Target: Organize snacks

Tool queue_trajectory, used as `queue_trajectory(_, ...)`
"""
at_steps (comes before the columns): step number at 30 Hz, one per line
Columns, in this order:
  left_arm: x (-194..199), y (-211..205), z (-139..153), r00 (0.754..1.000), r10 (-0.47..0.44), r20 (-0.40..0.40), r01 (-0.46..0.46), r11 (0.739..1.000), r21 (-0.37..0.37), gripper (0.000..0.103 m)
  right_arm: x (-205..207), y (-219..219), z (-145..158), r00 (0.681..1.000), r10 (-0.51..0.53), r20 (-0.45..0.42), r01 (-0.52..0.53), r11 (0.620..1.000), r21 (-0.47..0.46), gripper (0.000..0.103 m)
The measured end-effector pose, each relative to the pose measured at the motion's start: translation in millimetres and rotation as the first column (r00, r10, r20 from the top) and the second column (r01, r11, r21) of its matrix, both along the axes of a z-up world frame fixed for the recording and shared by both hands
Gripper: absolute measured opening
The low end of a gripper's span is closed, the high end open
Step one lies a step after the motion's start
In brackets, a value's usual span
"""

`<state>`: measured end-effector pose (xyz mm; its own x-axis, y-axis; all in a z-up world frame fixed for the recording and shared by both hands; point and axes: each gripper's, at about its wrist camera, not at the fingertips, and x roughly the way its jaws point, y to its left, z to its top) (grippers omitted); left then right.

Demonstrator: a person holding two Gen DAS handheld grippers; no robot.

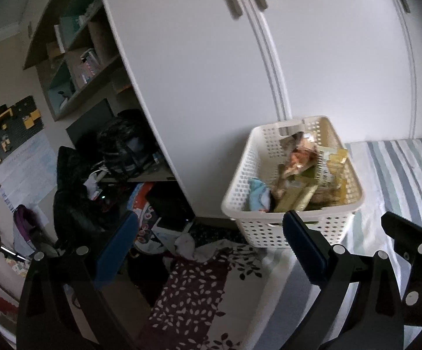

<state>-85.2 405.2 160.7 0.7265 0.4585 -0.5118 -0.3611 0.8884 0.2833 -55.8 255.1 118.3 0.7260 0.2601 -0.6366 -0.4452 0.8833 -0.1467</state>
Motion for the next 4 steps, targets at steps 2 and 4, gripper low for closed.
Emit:
queue_trajectory(2,0,-9,-2,0.999,-0.039,-0.015,0.038,0.999,-0.026,0.101,0,-19,-4,0.999,-0.043,-0.008,0.043,0.999,-0.001,0.098)
queue_trajectory(4,1,-20,-5,0.996,-0.088,-0.029,0.085,0.994,-0.069,0.1,0,-46,-13,0.995,-0.101,-0.027,0.1,0.995,-0.01,0.098)
